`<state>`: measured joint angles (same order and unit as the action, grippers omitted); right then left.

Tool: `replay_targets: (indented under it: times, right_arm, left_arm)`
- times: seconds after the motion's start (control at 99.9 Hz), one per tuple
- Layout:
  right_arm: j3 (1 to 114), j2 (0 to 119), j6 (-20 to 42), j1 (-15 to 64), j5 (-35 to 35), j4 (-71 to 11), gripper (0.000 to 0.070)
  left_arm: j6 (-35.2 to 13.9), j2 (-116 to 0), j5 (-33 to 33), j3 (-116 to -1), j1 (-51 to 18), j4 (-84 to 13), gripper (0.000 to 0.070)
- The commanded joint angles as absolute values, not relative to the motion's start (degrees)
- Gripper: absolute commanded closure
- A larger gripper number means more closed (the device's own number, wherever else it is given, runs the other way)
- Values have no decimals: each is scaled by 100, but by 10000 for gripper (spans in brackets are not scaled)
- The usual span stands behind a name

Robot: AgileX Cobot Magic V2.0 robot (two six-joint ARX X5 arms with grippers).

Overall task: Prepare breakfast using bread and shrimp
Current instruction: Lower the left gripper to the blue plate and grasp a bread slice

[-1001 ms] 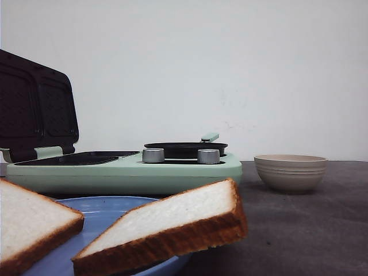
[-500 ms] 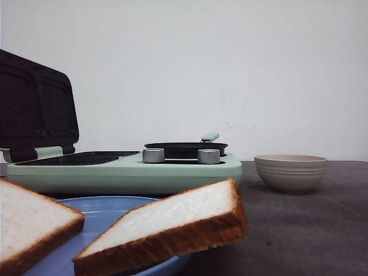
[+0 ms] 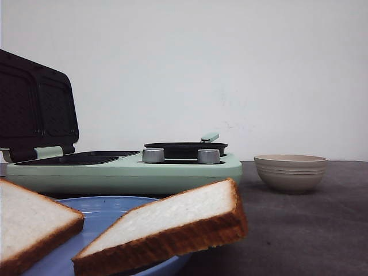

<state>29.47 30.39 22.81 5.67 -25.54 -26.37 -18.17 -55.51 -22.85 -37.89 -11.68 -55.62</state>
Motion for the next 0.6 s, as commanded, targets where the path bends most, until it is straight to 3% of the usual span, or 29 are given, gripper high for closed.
replay_targets:
  times: [0.0,0.46,0.51,0.59]
  right_arm:
    - [3039,3057,2292,580,-2571,-2600,700]
    - [3039,3057,2294,580,-2574,-2637,700]
    - [3039,3057,2294,580,-2574,-2646,700]
    - [3039,3057,2294,580,-2574,-2672,700]
  left_arm:
    - [-1868,-5723,-2320,-3863,-1253,-5430,214]
    - [-1898,-6582,-2316,-3863,-1802,-5028,239]
    - [-1909,-6593,-2318,-3863,-1815,-4998,297]
    - [-1907,-6593,-2314,-3861,-1841,-4958,493]
